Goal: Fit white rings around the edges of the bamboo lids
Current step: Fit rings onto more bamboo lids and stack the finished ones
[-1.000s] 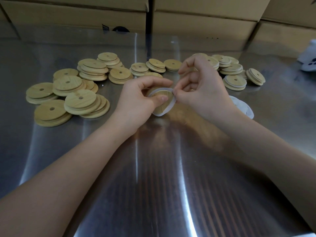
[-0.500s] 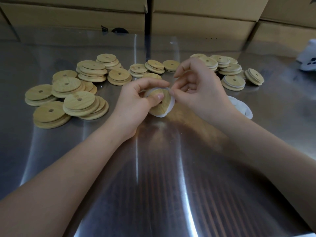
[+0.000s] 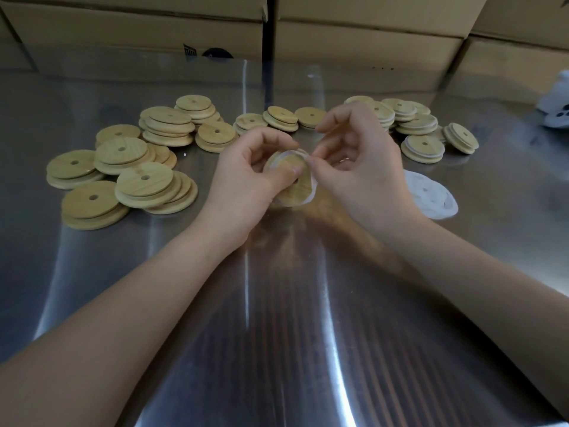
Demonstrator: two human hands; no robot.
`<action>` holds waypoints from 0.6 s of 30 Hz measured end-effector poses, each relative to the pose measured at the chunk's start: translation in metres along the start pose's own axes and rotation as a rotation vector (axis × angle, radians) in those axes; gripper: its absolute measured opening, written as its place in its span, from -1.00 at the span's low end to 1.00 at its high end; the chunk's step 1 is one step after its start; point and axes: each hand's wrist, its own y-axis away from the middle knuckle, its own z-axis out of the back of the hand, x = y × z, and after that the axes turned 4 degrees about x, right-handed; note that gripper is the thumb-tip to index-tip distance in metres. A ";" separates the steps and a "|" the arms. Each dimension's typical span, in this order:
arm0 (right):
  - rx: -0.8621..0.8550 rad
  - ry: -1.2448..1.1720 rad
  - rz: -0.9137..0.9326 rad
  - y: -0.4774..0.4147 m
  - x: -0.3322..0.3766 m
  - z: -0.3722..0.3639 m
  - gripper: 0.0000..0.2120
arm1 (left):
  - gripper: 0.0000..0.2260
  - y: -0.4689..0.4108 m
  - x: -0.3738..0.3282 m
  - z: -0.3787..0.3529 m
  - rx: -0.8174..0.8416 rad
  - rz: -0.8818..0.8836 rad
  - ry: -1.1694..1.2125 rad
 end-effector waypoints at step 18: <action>0.180 -0.217 -0.180 -0.012 -0.002 0.016 -0.59 | -0.72 -0.003 0.000 0.003 0.045 0.106 0.020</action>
